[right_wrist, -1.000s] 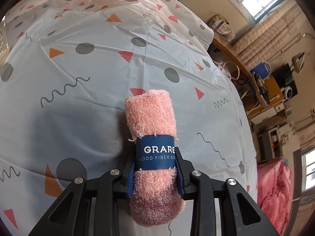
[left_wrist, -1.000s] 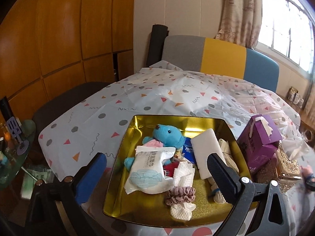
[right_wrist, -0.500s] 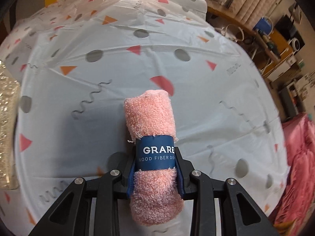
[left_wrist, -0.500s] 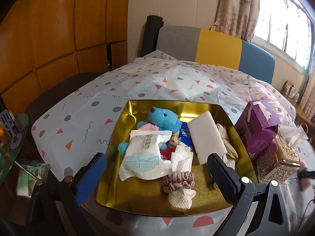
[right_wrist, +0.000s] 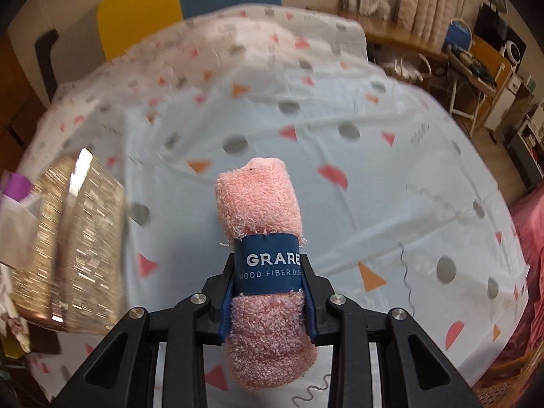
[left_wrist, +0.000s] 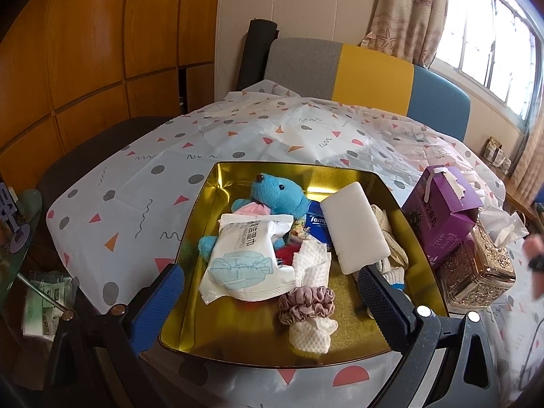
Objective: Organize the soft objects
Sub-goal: 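Carry the pink rolled towel over the gold tray with the right tool, then lower the pink towel into the tray and open the right tool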
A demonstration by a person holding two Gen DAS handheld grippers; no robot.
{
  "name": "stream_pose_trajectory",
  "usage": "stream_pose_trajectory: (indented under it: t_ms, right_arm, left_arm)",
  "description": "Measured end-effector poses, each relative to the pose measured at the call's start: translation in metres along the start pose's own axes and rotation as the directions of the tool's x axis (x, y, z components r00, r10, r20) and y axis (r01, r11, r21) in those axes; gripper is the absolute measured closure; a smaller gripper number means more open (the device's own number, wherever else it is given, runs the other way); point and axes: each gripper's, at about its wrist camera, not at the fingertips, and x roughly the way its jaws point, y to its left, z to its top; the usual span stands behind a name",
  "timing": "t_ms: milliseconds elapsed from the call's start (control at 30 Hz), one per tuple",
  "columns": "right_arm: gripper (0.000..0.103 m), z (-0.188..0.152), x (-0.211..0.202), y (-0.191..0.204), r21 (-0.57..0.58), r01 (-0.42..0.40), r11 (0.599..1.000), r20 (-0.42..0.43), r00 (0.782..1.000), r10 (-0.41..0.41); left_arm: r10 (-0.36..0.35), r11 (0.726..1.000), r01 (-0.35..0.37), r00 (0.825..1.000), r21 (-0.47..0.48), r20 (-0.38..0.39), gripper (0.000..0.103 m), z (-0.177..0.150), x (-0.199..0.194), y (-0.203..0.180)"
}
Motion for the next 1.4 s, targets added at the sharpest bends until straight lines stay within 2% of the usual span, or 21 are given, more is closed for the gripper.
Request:
stream_pose_trajectory:
  t_ms: [100, 200, 300, 367, 500, 600, 667, 767, 867, 933, 1000, 1033, 1100, 1200, 1400]
  right_arm:
    - [0.071, 0.016, -0.037, 0.02, -0.052, -0.032, 0.998, 0.096, 0.995, 0.037]
    - [0.071, 0.025, -0.076, 0.051, -0.133, -0.078, 0.988, 0.193, 0.976, 0.103]
    - [0.071, 0.028, -0.109, 0.092, -0.244, -0.138, 0.96, 0.25, 0.947, 0.2]
    - [0.071, 0.022, -0.125, 0.124, -0.331, -0.186, 0.925, 0.258, 0.925, 0.278]
    - [0.071, -0.005, -0.139, 0.199, -0.485, -0.302, 0.821, 0.181, 0.884, 0.431]
    - [0.071, -0.029, -0.116, 0.263, -0.537, -0.445, 0.717, 0.012, 0.846, 0.534]
    - [0.071, -0.046, -0.091, 0.3, -0.556, -0.484, 0.676, -0.079, 0.84, 0.536]
    - [0.071, -0.077, -0.04, 0.353, -0.546, -0.544, 0.637, -0.246, 0.831, 0.498]
    - [0.071, -0.098, -0.008, 0.383, -0.57, -0.515, 0.64, -0.288, 0.855, 0.432]
    - [0.071, -0.1, 0.018, 0.394, -0.559, -0.471, 0.682, -0.296, 0.882, 0.367]
    - [0.072, -0.098, 0.039, 0.397, -0.572, -0.397, 0.718, -0.26, 0.918, 0.301]
    - [0.071, -0.095, 0.047, 0.396, -0.568, -0.372, 0.734, -0.253, 0.928, 0.275]
    - [0.071, -0.093, 0.054, 0.394, -0.557, -0.37, 0.744, -0.251, 0.929, 0.273]
    - [0.071, -0.096, 0.054, 0.397, -0.596, -0.346, 0.725, -0.228, 0.938, 0.26]
    - [0.064, -0.102, 0.044, 0.387, -0.589, -0.358, 0.725, -0.205, 0.933, 0.294]
  left_arm:
    - [0.005, 1.0, -0.005, 1.0, 0.004, 0.005, 0.0, 0.001, 0.0, 0.0]
    - [0.002, 1.0, -0.002, 1.0, -0.002, 0.004, 0.0, 0.001, 0.001, 0.002]
    - [0.009, 1.0, -0.009, 1.0, -0.011, 0.01, 0.0, 0.003, 0.001, 0.006]
    - [0.022, 1.0, -0.022, 1.0, -0.013, 0.017, 0.0, 0.005, 0.0, 0.01]
    - [0.049, 0.998, -0.048, 0.999, -0.033, 0.019, 0.0, 0.007, -0.002, 0.023]
    - [0.061, 0.996, -0.061, 0.998, -0.058, 0.011, 0.0, 0.008, -0.003, 0.036]
    - [0.075, 0.995, -0.074, 0.997, -0.071, 0.019, 0.0, 0.007, -0.005, 0.043]
    - [0.088, 0.993, -0.086, 0.996, -0.081, 0.023, 0.0, 0.006, -0.005, 0.051]
    - [0.091, 0.991, -0.089, 0.996, -0.096, 0.011, 0.0, 0.006, -0.001, 0.056]
    - [0.087, 0.992, -0.085, 0.996, -0.094, 0.014, 0.0, 0.006, 0.0, 0.056]
    - [0.076, 0.994, -0.074, 0.997, -0.086, 0.015, 0.0, 0.006, -0.001, 0.053]
    - [0.067, 0.994, -0.065, 0.998, -0.082, 0.021, 0.0, 0.006, -0.002, 0.052]
    - [0.063, 0.995, -0.061, 0.998, -0.075, 0.029, 0.0, 0.006, -0.003, 0.05]
    - [0.061, 0.995, -0.059, 0.998, -0.077, 0.019, 0.0, 0.007, -0.002, 0.048]
    - [0.067, 0.995, -0.067, 0.998, -0.076, 0.01, 0.0, 0.007, -0.001, 0.046]
